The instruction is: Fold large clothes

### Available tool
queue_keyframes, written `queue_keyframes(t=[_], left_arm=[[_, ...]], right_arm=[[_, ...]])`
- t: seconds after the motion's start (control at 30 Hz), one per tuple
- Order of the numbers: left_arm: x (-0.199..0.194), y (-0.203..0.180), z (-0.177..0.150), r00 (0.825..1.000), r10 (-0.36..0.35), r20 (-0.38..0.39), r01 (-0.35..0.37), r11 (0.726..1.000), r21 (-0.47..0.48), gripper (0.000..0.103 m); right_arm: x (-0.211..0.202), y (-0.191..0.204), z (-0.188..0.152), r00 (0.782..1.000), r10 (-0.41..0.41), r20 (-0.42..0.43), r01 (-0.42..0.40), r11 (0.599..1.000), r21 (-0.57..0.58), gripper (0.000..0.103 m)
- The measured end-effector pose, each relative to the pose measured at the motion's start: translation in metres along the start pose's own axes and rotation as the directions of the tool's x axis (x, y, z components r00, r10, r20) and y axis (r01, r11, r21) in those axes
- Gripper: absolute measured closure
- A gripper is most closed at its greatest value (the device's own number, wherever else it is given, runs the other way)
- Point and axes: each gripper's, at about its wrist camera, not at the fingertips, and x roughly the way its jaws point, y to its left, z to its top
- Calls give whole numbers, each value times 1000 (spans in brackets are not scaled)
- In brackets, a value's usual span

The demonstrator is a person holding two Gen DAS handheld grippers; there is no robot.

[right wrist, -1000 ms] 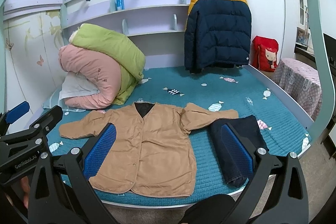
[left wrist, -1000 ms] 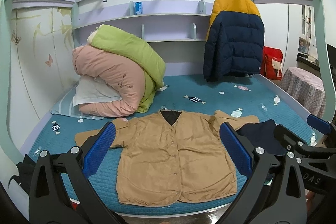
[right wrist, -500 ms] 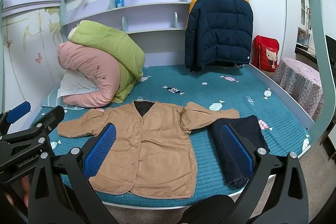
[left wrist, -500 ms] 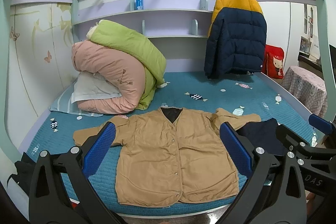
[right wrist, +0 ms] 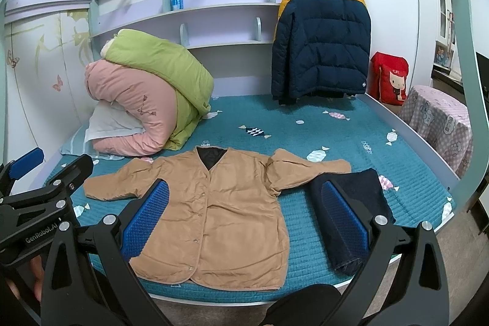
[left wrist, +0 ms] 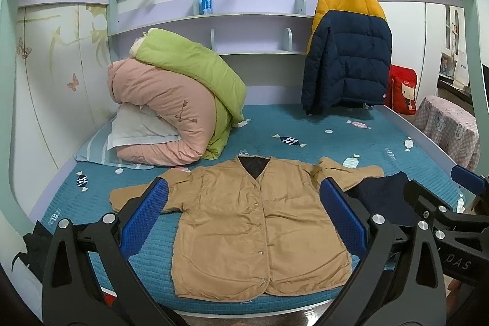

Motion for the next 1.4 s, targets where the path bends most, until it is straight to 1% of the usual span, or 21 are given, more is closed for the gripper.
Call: queue_keyframes(t=[0.2, 0.63, 0.8, 0.9, 1.07, 1.2, 1.27, 1.3, 1.37, 1.4], left_arm=[[1, 0, -2, 1000, 4, -5, -5, 1000, -1, 4], [15, 6, -3, 998, 29, -54, -28, 1000, 5, 4], [20, 6, -2, 997, 16, -78, -16, 1000, -2, 4], [29, 10, -6, 995, 19, -94, -20, 1000, -8, 4], [62, 23, -12, 989, 17, -150, -21, 999, -25, 4], [100, 46, -24, 984, 64, -169, -70, 997, -30, 4], [124, 63, -32, 980, 76, -181, -82, 996, -27, 4], [136, 73, -37, 977, 74, -199, -83, 996, -37, 4], [160, 96, -44, 970, 58, -238, -78, 994, -78, 4], [176, 112, -50, 962, 51, -269, -84, 990, -110, 4]], right_arm=[[1, 0, -2, 1000, 2, -3, -2, 1000, -1, 7], [18, 5, -1, 999, 24, -28, -24, 1000, -1, 7], [23, 3, -3, 999, 26, -34, -26, 1000, -4, 7], [33, 5, -6, 998, 27, -50, -27, 1000, -5, 7], [64, 13, -13, 995, 45, -93, -47, 999, -11, 7], [108, 27, -20, 988, 64, -143, -68, 997, -23, 7], [132, 37, -24, 983, 71, -172, -77, 997, -26, 7], [146, 44, -26, 980, 80, -184, -87, 996, -29, 7], [173, 58, -29, 975, 96, -200, -106, 994, -41, 7], [183, 64, -30, 974, 100, -204, -112, 993, -44, 7]])
